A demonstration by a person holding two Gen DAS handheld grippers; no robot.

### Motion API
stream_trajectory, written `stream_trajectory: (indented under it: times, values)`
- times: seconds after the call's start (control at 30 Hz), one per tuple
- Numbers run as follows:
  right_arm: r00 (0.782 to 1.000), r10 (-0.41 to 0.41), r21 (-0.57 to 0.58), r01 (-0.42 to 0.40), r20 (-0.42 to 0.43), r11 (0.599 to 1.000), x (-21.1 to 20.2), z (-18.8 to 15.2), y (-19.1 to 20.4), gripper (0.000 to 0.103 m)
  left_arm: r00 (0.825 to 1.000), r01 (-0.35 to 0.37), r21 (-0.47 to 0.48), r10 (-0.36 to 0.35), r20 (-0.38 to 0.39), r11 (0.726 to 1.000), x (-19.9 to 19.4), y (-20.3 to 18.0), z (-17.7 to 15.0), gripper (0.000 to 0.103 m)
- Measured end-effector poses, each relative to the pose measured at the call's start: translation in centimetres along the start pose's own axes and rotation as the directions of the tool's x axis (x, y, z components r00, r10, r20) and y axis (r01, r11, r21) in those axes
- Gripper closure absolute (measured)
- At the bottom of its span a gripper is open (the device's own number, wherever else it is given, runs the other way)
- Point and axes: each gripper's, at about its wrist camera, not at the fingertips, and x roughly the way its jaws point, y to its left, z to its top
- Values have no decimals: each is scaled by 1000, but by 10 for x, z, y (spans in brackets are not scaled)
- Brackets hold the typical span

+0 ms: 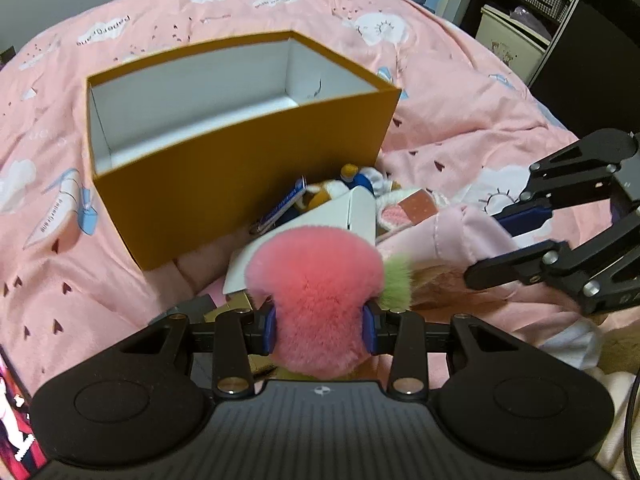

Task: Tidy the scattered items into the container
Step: 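Grasp the pink pompom with the left gripper while the right grasps the pink pouch, then carry both items over the box and open both grippers to drop them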

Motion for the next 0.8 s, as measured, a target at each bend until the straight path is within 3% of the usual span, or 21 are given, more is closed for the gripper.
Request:
stream_trajectory:
  times: [0.37,0.53,0.8]
  values:
    - [989,-9,-60,18,148,998,-36,44,1,76,990,-44,-35,48,134,998,-43,16,28,58]
    - [968,-19,-42,31,251,999,-43,73,-10,76,976,-100,-29,103,194,995,-60,25,51,58]
    - [930,-5,74,-23,366,997,-32,124,-44,76,953,-145,-46,152,263,988,-71,47,96,58]
